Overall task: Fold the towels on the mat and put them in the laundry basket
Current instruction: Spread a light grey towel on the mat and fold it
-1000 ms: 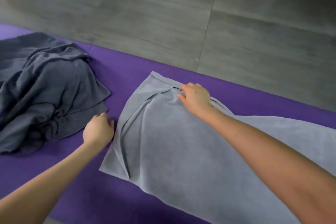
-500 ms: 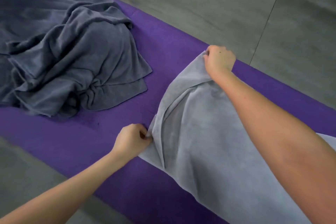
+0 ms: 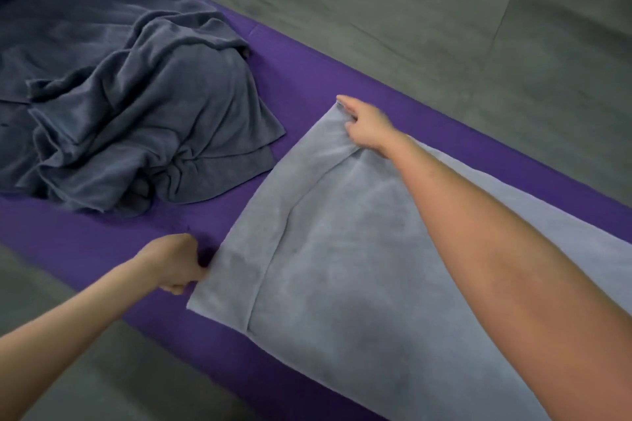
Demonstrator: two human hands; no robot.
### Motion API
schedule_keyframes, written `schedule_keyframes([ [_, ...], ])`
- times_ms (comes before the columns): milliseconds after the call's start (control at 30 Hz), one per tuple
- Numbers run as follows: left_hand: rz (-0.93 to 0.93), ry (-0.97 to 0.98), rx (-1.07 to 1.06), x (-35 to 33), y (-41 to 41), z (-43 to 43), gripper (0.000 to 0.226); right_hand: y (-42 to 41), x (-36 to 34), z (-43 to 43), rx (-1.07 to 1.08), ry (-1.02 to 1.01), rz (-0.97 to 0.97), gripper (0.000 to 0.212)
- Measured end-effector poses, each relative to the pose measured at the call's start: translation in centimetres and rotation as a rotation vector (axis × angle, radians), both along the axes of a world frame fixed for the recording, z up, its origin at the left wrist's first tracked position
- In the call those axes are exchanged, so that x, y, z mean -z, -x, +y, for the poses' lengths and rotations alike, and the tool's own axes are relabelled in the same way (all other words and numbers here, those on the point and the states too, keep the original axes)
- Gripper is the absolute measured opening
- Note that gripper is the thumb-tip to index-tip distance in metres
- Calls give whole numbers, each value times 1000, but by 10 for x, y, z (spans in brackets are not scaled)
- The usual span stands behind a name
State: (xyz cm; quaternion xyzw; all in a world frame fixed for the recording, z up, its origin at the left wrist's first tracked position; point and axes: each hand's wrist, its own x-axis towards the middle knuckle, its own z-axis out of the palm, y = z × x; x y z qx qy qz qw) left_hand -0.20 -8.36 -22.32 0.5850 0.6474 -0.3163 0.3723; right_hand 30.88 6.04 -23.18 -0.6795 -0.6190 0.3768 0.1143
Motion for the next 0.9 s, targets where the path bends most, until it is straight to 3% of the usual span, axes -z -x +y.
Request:
schedule_keyframes([
  [67,102,-286,211,1,-9,3,34,-8,-3,-20,22,-108,-32,56],
  [133,56,-510,218,-5,-27,9,29,-26,-9,-44,50,-229,-114,48],
  [333,-417,-933,442,-1,-120,45,4,-159,-12,-117,275,-187,-456,34],
  [567,-304,-1006,615,8,-217,145,36,-246,-2,-155,339,-34,-612,34],
  [733,-166,-922,746,20,-243,187,36,-244,17,-149,308,-41,-603,34],
  [900,-382,-880,763,28,-233,209,20,-249,18,-139,294,-3,-526,16],
])
